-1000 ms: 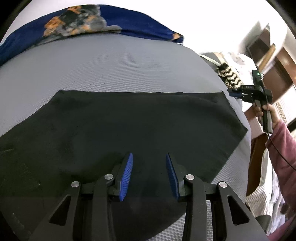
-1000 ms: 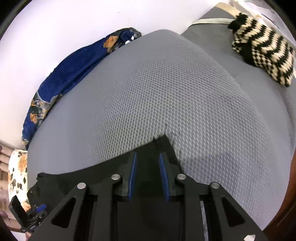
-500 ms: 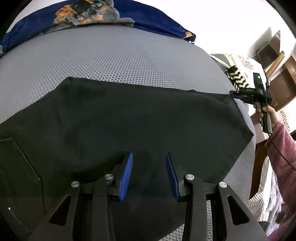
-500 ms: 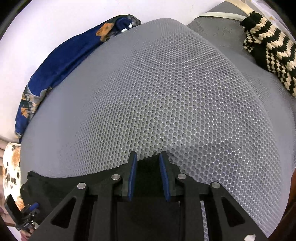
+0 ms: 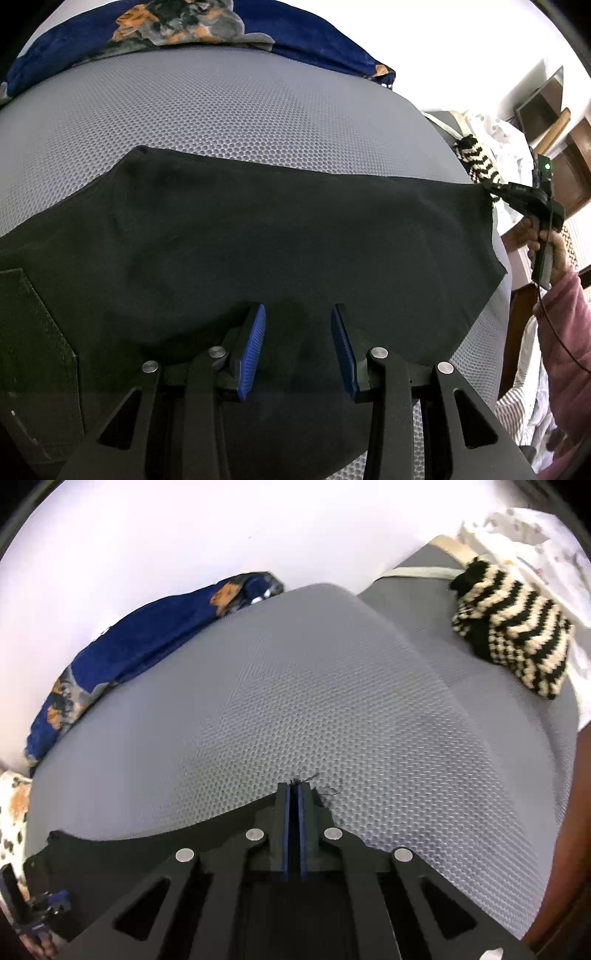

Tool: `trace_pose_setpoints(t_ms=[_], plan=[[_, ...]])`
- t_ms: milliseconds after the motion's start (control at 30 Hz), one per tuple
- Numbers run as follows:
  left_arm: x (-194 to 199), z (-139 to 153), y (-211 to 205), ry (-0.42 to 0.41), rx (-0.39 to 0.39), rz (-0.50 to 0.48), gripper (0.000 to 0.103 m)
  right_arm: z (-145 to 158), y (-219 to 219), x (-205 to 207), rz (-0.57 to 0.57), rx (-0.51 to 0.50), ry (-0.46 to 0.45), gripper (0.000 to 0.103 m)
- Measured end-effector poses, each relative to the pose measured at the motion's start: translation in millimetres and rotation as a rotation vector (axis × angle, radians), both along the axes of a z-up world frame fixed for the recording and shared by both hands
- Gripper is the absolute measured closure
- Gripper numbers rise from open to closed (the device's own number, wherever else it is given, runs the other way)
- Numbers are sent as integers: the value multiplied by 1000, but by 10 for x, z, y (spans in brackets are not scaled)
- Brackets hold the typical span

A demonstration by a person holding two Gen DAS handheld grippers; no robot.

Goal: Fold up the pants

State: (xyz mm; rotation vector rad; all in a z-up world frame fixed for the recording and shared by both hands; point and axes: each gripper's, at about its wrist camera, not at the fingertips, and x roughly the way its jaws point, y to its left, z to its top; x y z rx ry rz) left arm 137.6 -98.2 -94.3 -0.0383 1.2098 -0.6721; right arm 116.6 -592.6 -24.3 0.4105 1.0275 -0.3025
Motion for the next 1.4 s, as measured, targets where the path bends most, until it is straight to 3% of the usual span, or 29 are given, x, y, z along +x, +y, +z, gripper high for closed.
trace_pose_setpoints(t_ms=[100, 267, 400, 533, 667, 800, 1033, 1167, 1300, 1400], plan=[[-15, -12, 9, -7, -6, 1, 64, -132, -3, 92, -37, -37, 45, 103], [-19, -38, 60, -9, -29, 6, 64, -477, -45, 241, -52, 0, 141, 102], [-20, -18, 94, -7, -28, 7, 64, -449, -88, 239, -76, -22, 163, 88], [-27, 171, 221, -92, 4, 42, 62, -192, 15, 192, -80, -49, 125, 88], [57, 325, 464, -182, 48, 108, 54, 100, 494, 299, 51, -59, 79, 88], [185, 337, 775, -186, 80, 194, 54, 199, 1291, 535, 269, 1, 50, 88], [208, 363, 1375, -214, 141, 294, 54, -49, 2857, 980, 740, 264, 95, 88], [207, 407, 1720, -213, 166, 349, 54, -137, 3646, 1168, 931, 275, 137, 86], [207, 391, 2046, -189, 172, 412, 54, -200, 4216, 1370, 1049, 249, 157, 76], [179, 395, 2194, -177, 101, 416, 54, -329, 4435, 1504, 1093, 224, 200, 76]])
